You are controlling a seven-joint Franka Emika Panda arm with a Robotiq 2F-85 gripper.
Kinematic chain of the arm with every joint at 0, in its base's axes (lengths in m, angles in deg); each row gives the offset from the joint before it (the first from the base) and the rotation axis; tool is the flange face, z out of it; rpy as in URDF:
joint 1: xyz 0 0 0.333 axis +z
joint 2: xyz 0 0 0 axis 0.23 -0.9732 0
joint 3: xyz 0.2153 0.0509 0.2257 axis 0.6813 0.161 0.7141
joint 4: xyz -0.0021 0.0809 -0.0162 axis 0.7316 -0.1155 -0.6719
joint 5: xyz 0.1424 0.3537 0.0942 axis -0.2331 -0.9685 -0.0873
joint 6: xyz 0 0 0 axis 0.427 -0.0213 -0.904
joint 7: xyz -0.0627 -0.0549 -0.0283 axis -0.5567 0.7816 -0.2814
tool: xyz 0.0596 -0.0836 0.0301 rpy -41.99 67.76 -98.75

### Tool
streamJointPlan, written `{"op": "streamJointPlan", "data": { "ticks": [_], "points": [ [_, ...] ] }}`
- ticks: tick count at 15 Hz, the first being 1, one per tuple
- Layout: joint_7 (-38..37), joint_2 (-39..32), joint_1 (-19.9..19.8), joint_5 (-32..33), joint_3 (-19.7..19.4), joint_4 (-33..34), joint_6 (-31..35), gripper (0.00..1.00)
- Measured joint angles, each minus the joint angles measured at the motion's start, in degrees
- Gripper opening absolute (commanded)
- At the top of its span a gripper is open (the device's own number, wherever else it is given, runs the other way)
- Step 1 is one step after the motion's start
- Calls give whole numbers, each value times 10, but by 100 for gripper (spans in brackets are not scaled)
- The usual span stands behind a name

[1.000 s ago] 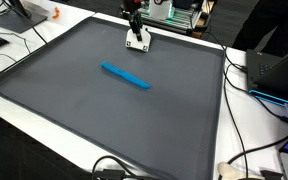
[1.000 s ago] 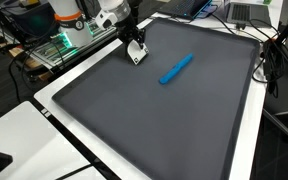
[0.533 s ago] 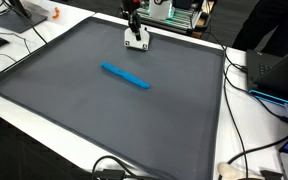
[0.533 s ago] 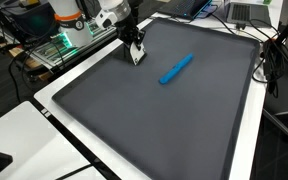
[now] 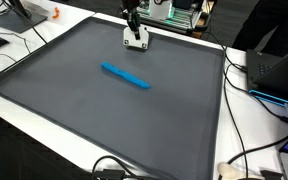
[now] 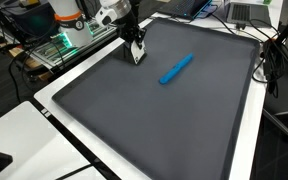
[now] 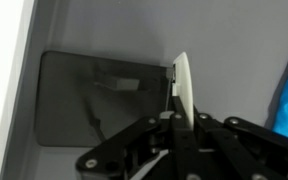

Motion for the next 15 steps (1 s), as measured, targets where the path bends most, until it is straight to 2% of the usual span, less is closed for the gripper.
{"op": "streamJointPlan", "data": {
  "ticks": [4,7,11,15],
  "points": [
    [-29,31,0,29,5,-1,-7,1],
    [-83,61,-6,126,11,3,-39,1],
    [-117,128,-7,233,23,5,-124,1],
    [-111,171,0,291,40,46,-224,1]
  ]
}}
